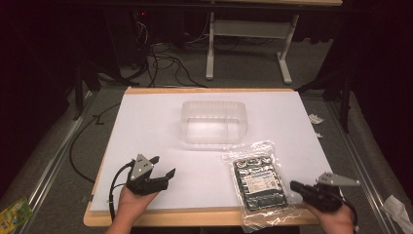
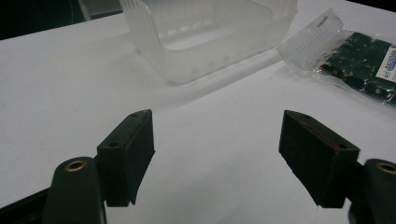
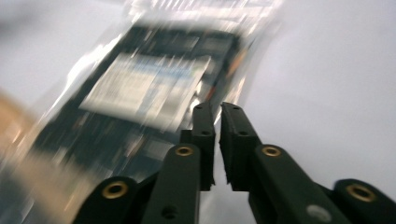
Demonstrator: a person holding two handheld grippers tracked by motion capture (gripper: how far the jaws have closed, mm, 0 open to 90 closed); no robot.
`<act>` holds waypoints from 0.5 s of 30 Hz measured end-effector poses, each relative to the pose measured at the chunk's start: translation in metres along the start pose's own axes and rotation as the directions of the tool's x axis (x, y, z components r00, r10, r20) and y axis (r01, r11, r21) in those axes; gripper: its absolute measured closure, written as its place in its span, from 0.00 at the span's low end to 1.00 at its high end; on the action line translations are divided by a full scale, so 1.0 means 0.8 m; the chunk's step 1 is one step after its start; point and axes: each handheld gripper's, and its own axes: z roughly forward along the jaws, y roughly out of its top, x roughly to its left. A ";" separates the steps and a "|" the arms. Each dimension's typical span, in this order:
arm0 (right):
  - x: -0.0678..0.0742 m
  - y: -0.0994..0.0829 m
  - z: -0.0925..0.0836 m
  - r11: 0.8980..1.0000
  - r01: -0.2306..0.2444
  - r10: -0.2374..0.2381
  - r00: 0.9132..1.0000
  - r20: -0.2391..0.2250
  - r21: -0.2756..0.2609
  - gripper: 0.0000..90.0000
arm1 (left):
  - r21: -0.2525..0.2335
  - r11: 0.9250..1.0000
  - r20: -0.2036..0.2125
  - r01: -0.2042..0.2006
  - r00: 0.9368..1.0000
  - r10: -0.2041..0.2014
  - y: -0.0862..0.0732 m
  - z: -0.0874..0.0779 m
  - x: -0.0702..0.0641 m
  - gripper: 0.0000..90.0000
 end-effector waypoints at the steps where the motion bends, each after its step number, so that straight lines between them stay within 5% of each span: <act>1: -0.009 0.011 0.008 1.000 -0.008 0.008 1.000 0.002 -0.018 0.92 | -0.002 1.000 -0.002 0.001 1.000 -0.001 0.000 0.000 0.000 0.30; 6: -0.044 0.051 0.049 0.995 -0.068 0.067 0.997 -0.023 -0.068 0.73 | -0.011 1.000 -0.014 0.011 1.000 -0.011 -0.001 -0.002 0.002 0.30; 8: -0.066 0.075 0.080 0.991 -0.108 0.105 0.994 -0.032 -0.079 0.57 | -0.008 1.000 -0.020 0.018 1.000 -0.018 -0.002 -0.003 0.004 0.30; 11: -0.081 0.092 0.101 0.989 -0.124 0.119 0.991 -0.061 -0.077 0.48 | 0.000 1.000 -0.026 0.016 1.000 -0.016 -0.003 -0.003 0.006 0.30; 13: -0.096 0.106 0.127 0.985 -0.168 0.163 0.981 -0.108 -0.041 0.39 | 0.000 1.000 -0.032 0.022 0.999 -0.022 -0.004 -0.003 0.006 0.30; 15: -0.102 0.111 0.143 0.984 -0.175 0.171 0.979 -0.112 -0.024 0.40 | 0.004 1.000 -0.035 0.019 0.999 -0.019 -0.005 -0.003 0.006 0.30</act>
